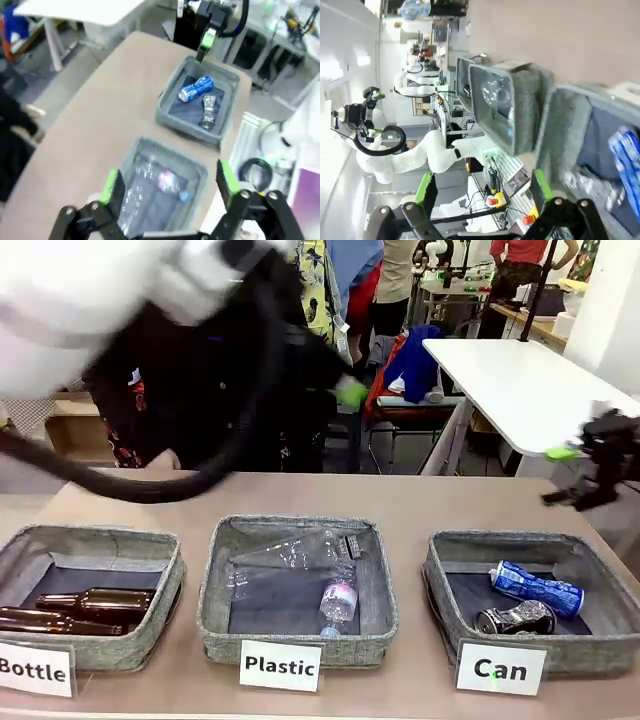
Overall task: Sort the can waste into the basket.
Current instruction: Pick up the can waste from the table and place it in the right Fabric basket.
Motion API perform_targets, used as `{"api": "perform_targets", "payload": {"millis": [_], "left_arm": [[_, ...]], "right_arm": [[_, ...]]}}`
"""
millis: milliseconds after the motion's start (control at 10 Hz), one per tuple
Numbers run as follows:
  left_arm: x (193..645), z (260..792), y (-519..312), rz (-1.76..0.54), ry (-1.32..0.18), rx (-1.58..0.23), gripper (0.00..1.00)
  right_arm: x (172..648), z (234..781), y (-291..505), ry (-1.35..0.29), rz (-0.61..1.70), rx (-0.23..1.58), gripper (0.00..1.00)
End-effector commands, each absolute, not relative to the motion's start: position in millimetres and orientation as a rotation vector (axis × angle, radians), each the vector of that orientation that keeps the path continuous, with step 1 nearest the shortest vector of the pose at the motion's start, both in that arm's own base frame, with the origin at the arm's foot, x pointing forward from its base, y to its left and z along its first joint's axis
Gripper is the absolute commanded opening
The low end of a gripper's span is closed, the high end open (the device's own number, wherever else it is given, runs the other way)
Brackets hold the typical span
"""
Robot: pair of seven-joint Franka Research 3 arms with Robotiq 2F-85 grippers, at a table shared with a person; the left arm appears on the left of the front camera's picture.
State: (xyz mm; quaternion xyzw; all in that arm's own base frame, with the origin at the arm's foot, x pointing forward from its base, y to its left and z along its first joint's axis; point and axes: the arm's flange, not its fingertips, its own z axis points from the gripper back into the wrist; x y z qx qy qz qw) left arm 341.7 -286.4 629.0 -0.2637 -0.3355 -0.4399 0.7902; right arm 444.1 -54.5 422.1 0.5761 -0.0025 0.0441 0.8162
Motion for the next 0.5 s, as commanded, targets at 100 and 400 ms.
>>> {"api": "perform_targets", "payload": {"millis": [100,400], "left_arm": [[315.0,616.3,-159.9,-0.622,-0.644,-0.669,0.95],[326.1,552.2,-20.1,-0.352,-0.465,-0.891,0.95]], "right_arm": [[483.4,414.9,31.0,-0.045,0.082,1.226,1.00],[477.2,399.4,87.8,0.017,0.145,1.305,1.00]]}}
